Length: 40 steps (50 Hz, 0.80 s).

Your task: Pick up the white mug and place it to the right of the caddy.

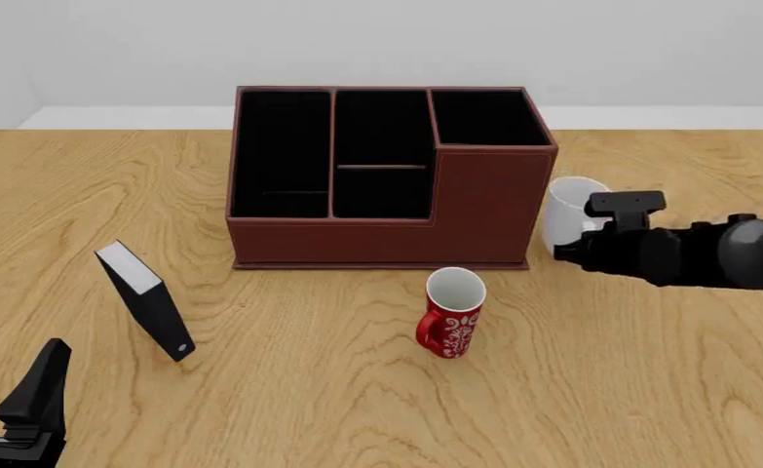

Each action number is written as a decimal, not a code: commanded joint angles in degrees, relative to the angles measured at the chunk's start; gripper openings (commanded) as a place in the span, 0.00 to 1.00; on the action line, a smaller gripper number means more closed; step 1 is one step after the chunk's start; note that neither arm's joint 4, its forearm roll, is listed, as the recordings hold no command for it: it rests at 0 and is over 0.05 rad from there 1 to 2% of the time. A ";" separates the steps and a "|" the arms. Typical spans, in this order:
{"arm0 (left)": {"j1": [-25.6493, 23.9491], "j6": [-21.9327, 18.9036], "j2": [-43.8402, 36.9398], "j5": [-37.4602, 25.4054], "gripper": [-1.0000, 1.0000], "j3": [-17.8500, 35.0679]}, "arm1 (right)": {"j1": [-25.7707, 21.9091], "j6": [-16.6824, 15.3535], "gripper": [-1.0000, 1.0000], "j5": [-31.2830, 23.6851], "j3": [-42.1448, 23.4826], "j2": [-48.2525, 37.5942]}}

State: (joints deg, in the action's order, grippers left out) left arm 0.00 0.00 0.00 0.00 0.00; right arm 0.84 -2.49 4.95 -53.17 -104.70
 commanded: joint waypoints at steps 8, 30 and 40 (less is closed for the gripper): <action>0.00 0.00 0.00 0.00 1.00 0.00 | -0.15 1.11 0.00 2.02 0.03 -4.23; 0.00 0.00 0.00 0.00 1.00 0.00 | -0.61 1.00 0.00 3.24 0.25 -6.41; 0.00 0.00 0.00 0.00 1.00 0.00 | -0.87 0.91 1.00 3.41 0.32 -7.39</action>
State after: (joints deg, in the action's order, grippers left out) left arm 0.00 0.00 0.00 0.00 0.00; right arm 0.80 -3.34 8.09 -52.65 -107.53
